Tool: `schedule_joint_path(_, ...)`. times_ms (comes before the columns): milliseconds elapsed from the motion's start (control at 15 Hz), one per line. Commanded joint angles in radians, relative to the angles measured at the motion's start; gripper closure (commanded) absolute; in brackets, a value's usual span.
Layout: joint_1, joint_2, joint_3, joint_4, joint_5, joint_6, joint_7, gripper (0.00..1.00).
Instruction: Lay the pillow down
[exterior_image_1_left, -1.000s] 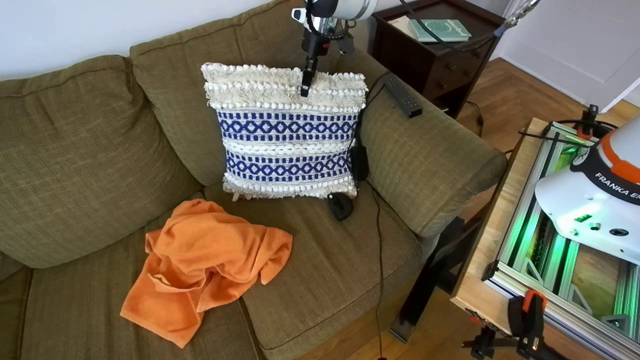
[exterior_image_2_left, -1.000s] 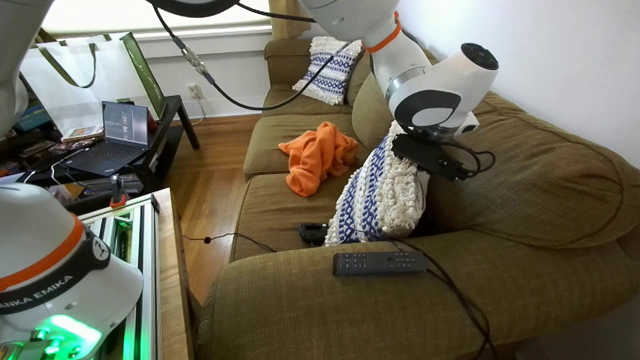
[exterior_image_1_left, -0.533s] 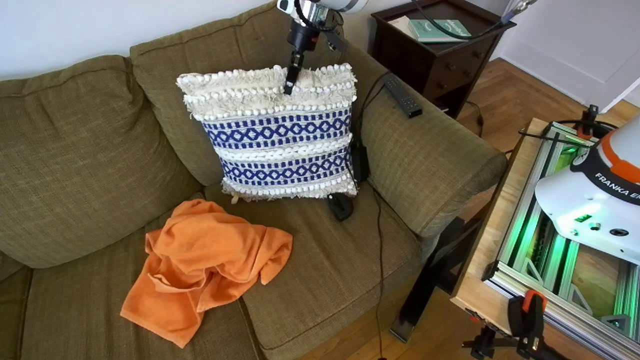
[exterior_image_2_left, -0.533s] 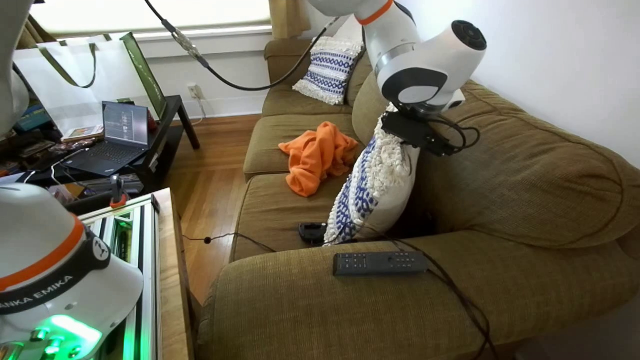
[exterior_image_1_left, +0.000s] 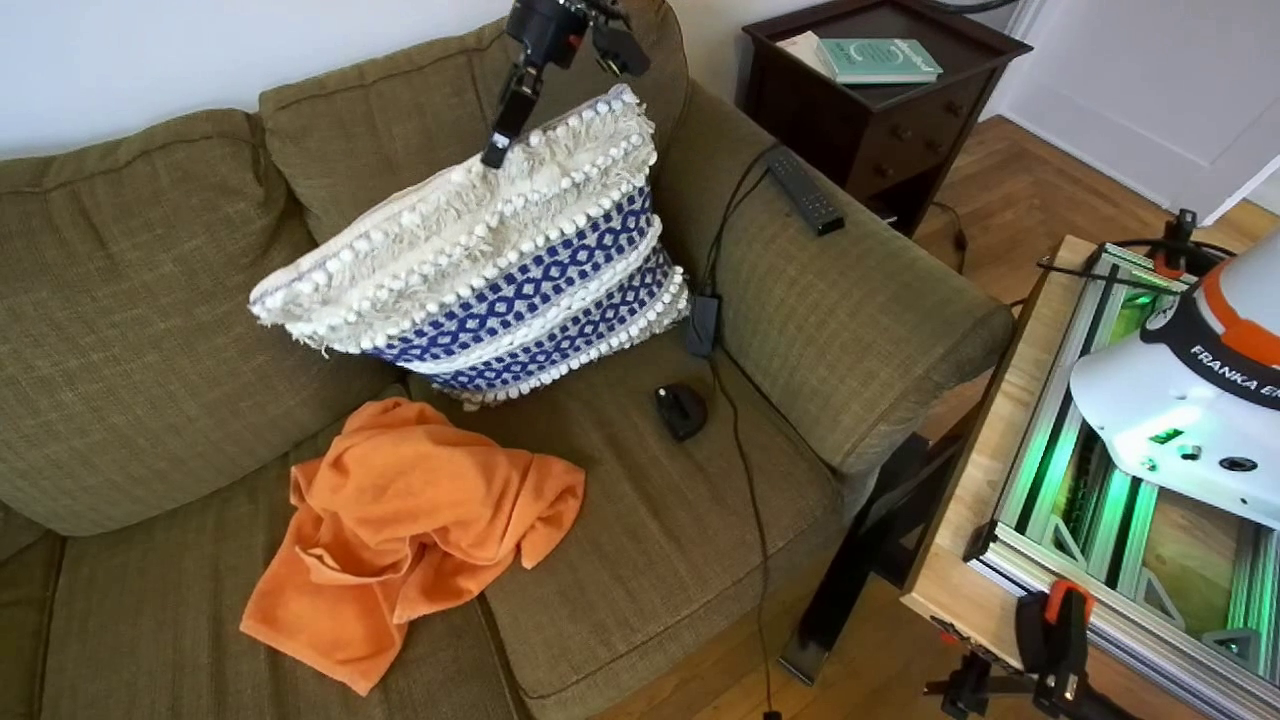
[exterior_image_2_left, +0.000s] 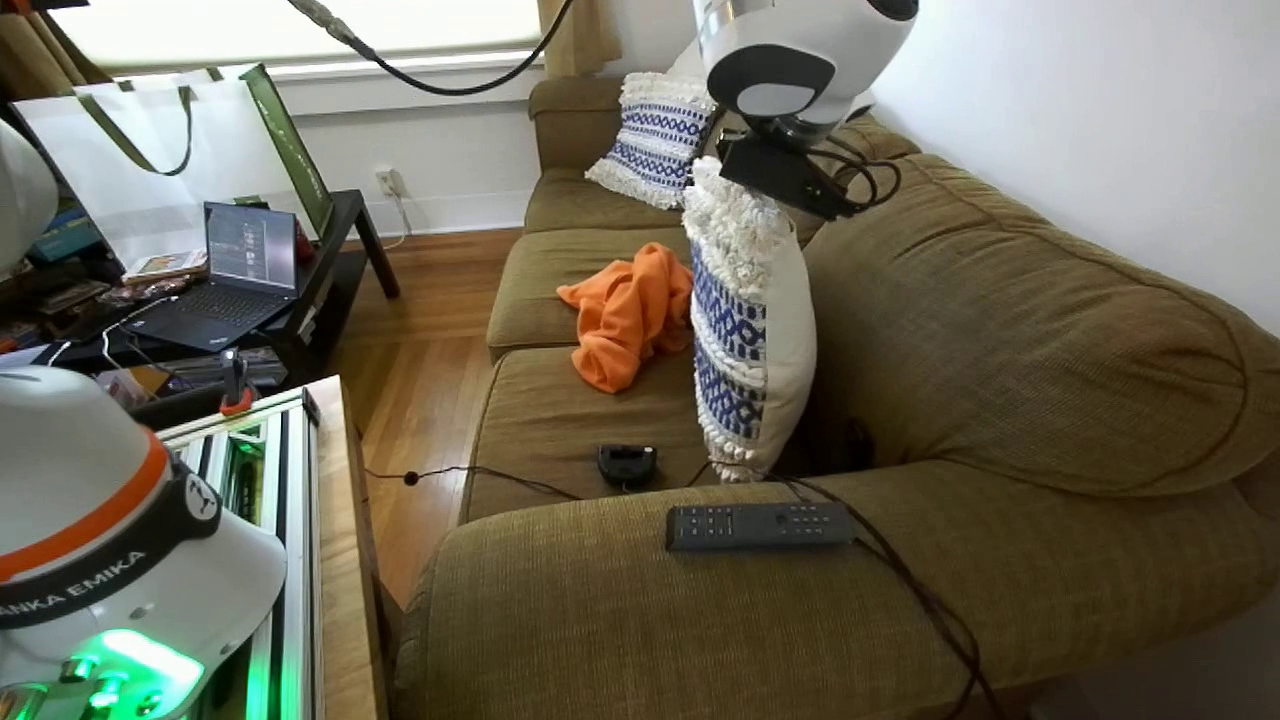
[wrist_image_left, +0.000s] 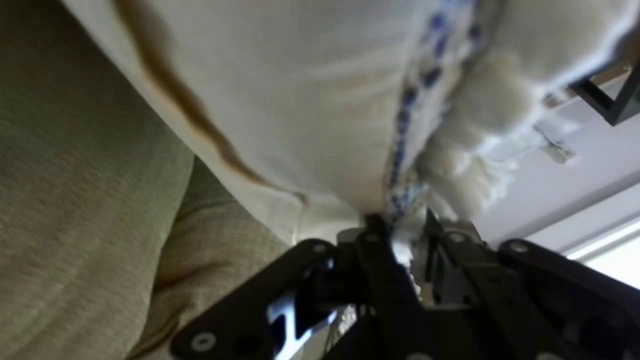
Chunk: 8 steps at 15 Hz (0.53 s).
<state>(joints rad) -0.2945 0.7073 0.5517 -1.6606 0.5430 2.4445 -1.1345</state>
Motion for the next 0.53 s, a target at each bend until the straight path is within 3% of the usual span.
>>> schedule_joint_path(0, -0.001, -0.046, 0.037, 0.002, 0.142, -0.031, -0.102, 0.95)
schedule_joint_path(467, 0.108, -0.051, -0.105, 0.011, 0.186, -0.027, -0.101, 0.95)
